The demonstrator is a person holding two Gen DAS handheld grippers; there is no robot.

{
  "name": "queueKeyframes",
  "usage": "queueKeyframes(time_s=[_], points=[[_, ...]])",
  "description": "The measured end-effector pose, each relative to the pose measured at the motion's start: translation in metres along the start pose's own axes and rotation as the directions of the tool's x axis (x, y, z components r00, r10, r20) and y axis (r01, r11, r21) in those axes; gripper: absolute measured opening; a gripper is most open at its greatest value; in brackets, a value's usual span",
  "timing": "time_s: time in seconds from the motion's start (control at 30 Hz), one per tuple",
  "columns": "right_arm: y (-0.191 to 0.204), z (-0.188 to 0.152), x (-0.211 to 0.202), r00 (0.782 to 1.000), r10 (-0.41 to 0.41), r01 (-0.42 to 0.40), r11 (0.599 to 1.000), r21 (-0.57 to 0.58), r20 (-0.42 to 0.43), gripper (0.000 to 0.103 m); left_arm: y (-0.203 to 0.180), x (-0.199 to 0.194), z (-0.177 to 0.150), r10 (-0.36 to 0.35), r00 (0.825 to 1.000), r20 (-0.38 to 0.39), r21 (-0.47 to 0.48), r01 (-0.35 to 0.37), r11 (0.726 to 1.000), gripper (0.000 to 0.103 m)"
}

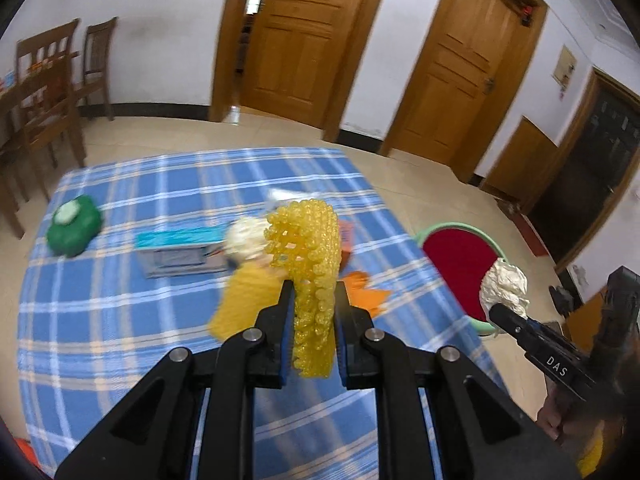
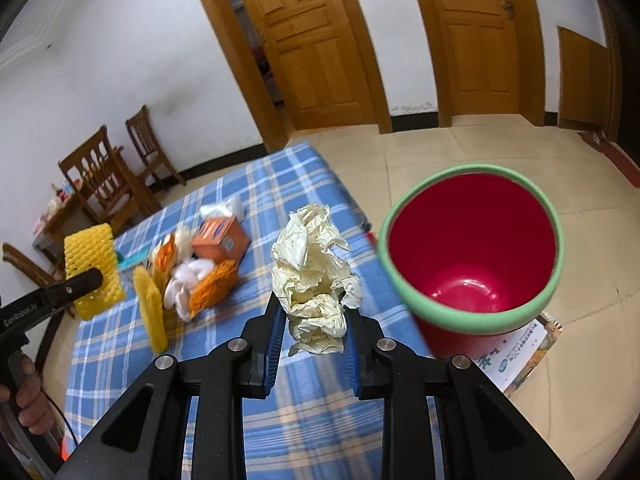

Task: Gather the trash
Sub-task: 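Carry the tissue paper over the red bucket with the right gripper and release it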

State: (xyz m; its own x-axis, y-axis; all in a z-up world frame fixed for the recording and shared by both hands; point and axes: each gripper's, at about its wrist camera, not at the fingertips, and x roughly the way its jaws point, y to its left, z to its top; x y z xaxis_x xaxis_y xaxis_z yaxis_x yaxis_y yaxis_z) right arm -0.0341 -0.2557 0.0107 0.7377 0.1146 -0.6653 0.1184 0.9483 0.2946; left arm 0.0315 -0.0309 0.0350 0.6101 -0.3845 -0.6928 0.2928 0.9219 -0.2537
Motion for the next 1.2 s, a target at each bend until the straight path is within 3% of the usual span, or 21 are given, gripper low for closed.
queueKeyframes(time_s=[0.23,0.5,0.8,1.1,1.2], points=[[-0.037,0.013,-0.006,0.998,-0.053,0.051,0.997,0.057,0.039,0.027,-0.056,0.037,0.017,-0.066,0.997,-0.048,0.082,0.07,0.994,0.016],[-0.094,0.02,0.008,0.993,-0.116,0.112,0.982,0.152,0.021,0.027,-0.115,0.094,0.025,-0.117,0.984,-0.133,0.169,0.139,0.976,0.016],[-0.142,0.025,0.032,0.988,-0.155,0.154,0.962,0.224,-0.016,0.028,-0.168,0.163,0.019,-0.121,0.963,-0.24,0.24,0.179,0.954,0.016],[-0.167,0.027,0.045,0.985,-0.171,0.173,0.955,0.241,-0.029,0.031,-0.194,0.195,0.009,-0.104,0.948,-0.3,0.273,0.19,0.943,0.017],[-0.169,0.027,0.045,0.986,-0.163,0.165,0.952,0.256,-0.027,0.034,-0.197,0.198,0.01,-0.102,0.948,-0.3,0.269,0.187,0.945,0.032]])
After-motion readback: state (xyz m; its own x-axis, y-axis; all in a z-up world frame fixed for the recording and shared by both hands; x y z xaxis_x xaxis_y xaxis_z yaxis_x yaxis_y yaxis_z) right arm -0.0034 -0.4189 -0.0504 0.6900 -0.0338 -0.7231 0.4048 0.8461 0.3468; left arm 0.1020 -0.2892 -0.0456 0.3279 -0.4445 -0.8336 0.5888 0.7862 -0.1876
